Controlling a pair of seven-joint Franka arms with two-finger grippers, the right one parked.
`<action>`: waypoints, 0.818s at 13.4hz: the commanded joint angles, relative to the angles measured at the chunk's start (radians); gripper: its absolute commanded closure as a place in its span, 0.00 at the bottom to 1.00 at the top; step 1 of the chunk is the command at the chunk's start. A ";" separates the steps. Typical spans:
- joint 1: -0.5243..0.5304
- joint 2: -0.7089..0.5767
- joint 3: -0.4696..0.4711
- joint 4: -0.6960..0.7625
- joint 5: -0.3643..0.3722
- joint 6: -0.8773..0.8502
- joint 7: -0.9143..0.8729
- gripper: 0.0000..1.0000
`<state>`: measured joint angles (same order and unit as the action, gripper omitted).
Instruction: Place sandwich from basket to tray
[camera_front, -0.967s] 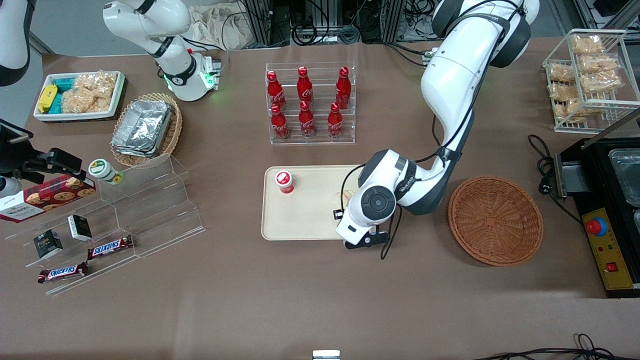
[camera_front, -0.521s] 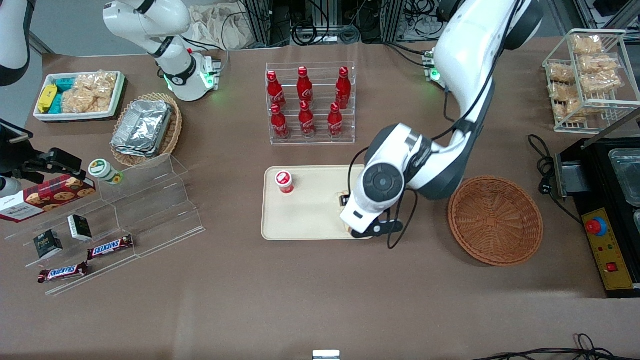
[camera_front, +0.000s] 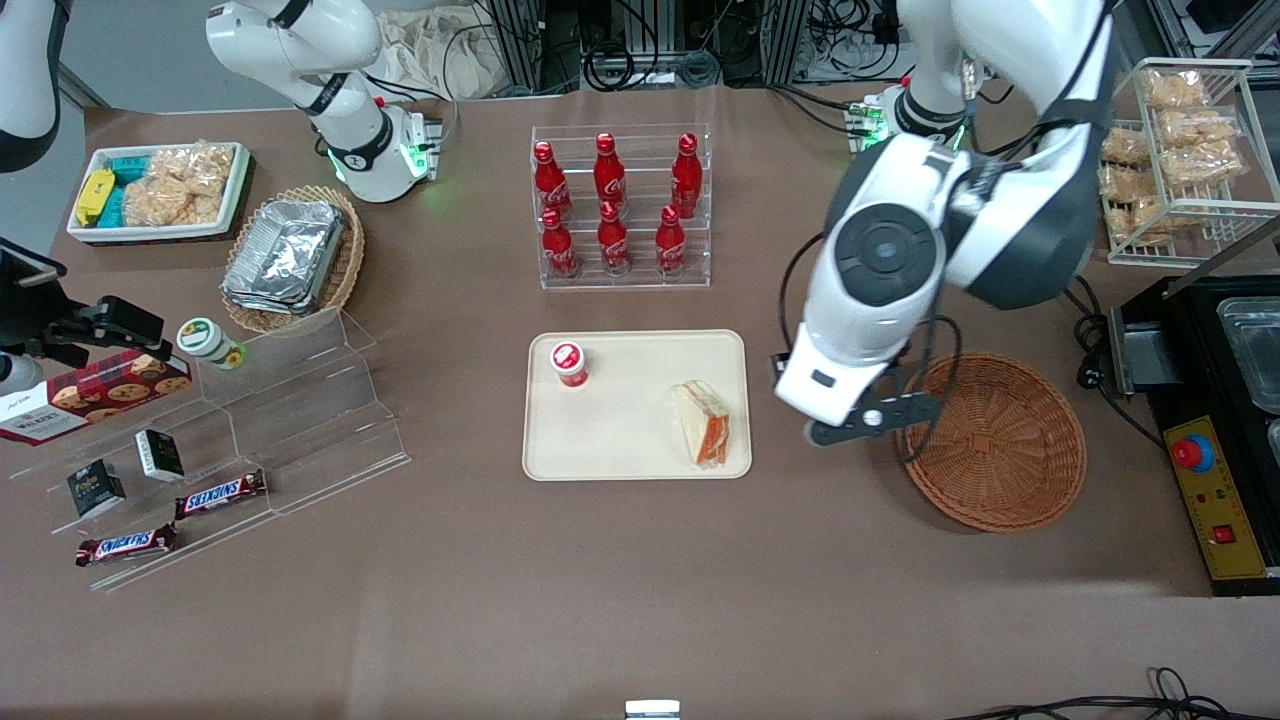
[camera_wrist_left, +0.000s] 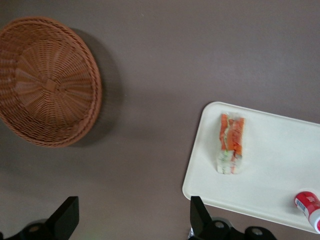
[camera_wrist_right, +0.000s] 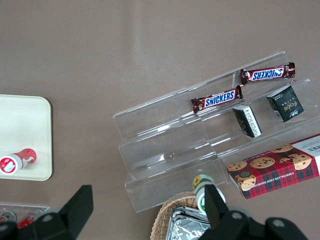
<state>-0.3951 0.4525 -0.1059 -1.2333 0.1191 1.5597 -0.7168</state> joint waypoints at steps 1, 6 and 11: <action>0.056 -0.080 -0.006 -0.061 0.007 0.007 0.081 0.00; 0.127 -0.118 -0.005 -0.060 0.011 -0.013 0.168 0.00; 0.163 -0.201 0.061 -0.124 -0.006 -0.001 0.391 0.00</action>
<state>-0.2469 0.3250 -0.0743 -1.2742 0.1190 1.5422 -0.4136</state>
